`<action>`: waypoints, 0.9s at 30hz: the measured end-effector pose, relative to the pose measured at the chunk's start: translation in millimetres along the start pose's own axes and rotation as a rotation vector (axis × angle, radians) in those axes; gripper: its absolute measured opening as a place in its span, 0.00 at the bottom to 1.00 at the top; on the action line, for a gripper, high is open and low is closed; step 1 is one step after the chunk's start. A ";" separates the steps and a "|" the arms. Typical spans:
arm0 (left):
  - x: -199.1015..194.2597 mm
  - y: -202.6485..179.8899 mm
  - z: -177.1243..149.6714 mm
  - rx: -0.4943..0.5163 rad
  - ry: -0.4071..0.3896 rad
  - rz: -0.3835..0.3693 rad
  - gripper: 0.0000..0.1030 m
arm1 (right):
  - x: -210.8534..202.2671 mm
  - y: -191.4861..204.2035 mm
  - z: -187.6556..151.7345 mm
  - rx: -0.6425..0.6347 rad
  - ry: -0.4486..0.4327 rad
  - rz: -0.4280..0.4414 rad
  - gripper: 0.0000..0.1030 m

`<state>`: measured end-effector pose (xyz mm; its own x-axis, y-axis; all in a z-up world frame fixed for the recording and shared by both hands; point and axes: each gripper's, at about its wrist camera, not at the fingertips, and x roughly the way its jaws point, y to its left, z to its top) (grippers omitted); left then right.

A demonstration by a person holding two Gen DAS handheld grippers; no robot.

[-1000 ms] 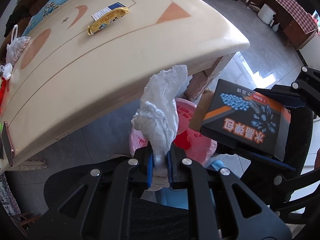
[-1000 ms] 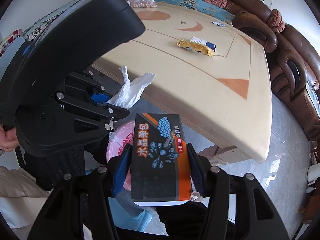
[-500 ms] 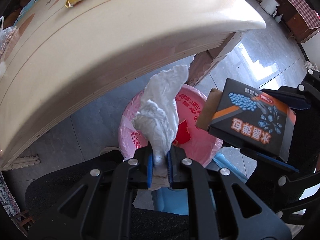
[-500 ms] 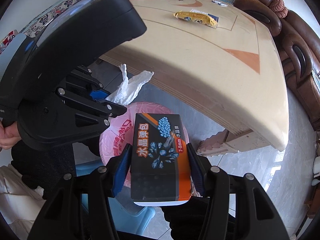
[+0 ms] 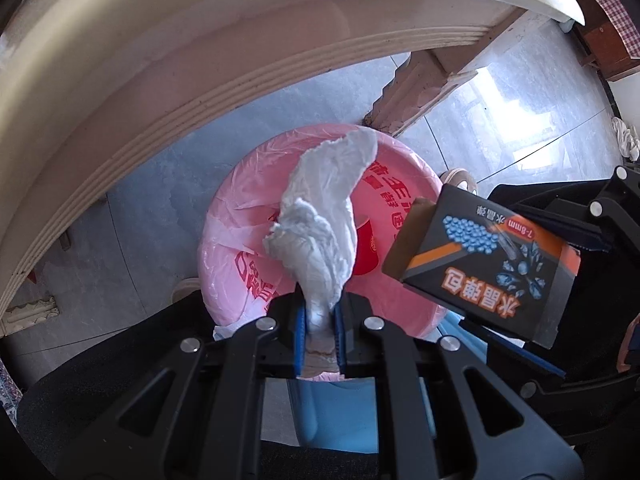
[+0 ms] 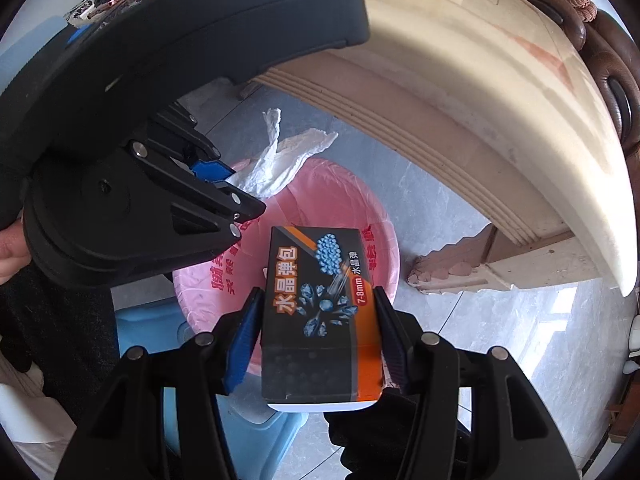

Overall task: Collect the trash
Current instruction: 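Carry the plastic bag with the left tool while the right tool carries the black box to the bin, then open both tools over the bin to drop the bag and black box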

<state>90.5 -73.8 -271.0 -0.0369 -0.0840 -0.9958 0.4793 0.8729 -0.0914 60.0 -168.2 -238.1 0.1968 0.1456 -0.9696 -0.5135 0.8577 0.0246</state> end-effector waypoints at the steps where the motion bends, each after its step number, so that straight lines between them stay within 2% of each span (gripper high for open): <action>1: 3.5 -1.0 0.1 -0.003 0.010 -0.002 0.12 | 5.8 -0.1 -0.1 0.002 0.009 0.007 0.52; 9: 35.3 6.7 3.3 -0.025 0.084 0.004 0.12 | 43.3 3.3 1.8 0.005 0.060 0.037 0.52; 18: 67.0 10.9 8.7 -0.040 0.150 -0.029 0.12 | 87.7 3.9 -0.2 -0.007 0.133 0.054 0.52; 27: 80.8 18.5 13.0 -0.076 0.191 -0.049 0.12 | 109.1 4.4 -2.7 0.007 0.173 0.095 0.52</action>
<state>107.9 -70.6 -353.1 -0.2276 -0.0411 -0.9729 0.4056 0.9043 -0.1331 77.0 -149.9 -344.4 0.0008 0.1392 -0.9903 -0.5173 0.8475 0.1187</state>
